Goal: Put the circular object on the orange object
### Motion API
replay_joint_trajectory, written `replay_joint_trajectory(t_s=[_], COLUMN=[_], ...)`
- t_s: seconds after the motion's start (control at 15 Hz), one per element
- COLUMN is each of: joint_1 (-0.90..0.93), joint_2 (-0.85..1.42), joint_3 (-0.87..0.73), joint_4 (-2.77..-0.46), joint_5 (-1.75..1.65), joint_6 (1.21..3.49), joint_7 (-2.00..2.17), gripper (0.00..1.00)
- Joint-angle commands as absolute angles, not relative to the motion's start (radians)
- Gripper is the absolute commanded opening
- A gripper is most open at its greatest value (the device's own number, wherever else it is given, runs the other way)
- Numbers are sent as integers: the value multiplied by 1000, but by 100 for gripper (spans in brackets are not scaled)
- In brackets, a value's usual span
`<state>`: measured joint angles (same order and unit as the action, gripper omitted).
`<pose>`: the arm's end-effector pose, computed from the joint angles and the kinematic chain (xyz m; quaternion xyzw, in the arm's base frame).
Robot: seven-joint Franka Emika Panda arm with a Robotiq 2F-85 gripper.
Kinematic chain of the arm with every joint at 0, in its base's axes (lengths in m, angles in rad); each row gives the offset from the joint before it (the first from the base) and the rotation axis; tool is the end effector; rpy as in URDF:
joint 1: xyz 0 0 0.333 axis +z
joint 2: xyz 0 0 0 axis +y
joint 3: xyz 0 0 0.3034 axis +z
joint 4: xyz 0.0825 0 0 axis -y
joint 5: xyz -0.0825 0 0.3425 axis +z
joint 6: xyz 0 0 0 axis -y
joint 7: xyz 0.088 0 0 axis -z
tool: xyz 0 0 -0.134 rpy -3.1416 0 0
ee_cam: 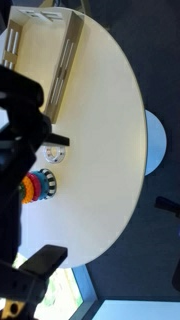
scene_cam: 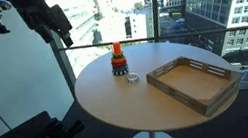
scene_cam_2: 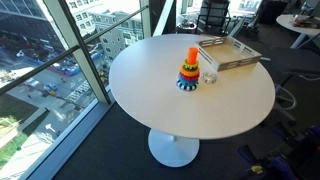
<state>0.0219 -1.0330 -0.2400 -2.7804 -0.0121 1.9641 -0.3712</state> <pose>0.2456 -0.0535 0.4622 -0.9824 -0.1238 -0.1212 0.0698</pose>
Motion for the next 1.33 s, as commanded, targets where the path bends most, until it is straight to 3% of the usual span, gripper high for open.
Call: replay_joint_trajectory(t_s=[0.0, 0.47, 1.27], joint_1=[18, 23, 63], joint_2=[-1032, -1009, -785], joint_3=[-236, -228, -188], joint_4=[-2778, -2756, -2634], joint_5=[-8, -5, 32], joint_6=[1962, 1965, 2066], joint_7=[-374, -364, -336], gripper=[100, 100, 100])
